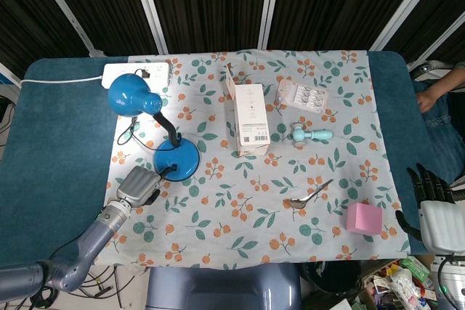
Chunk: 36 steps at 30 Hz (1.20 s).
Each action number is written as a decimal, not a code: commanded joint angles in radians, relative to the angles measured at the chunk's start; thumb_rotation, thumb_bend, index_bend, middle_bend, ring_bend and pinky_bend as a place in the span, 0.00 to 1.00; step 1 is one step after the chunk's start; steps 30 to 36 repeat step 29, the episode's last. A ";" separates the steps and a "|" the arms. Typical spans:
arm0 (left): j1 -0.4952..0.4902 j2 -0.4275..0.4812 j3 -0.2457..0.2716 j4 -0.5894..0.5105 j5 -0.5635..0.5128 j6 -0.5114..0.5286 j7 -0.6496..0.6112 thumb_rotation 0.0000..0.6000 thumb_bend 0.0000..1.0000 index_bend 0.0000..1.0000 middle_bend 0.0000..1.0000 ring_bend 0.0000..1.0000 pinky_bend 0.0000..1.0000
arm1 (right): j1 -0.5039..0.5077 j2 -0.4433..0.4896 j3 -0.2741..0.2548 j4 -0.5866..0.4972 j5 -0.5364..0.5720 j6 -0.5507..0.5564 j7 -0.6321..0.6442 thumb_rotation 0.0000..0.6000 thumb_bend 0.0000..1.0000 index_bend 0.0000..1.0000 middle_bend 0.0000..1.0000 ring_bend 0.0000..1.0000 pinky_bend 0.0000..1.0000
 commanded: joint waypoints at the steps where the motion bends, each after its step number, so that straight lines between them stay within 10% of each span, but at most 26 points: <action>1: 0.002 0.012 -0.012 -0.021 0.016 0.027 -0.002 1.00 0.47 0.21 0.65 0.67 0.60 | 0.000 0.000 0.000 0.000 0.001 0.000 0.000 1.00 0.23 0.00 0.00 0.05 0.10; 18: 0.138 0.308 -0.001 -0.381 0.164 0.340 0.083 1.00 0.25 0.09 0.16 0.11 0.21 | -0.001 0.002 0.002 -0.006 0.005 0.001 -0.005 1.00 0.23 0.00 0.00 0.05 0.10; 36: 0.312 0.523 0.072 -0.397 0.270 0.541 -0.080 1.00 0.22 0.07 0.09 0.06 0.13 | -0.004 0.000 -0.002 -0.017 -0.008 0.012 -0.017 1.00 0.23 0.00 0.00 0.05 0.10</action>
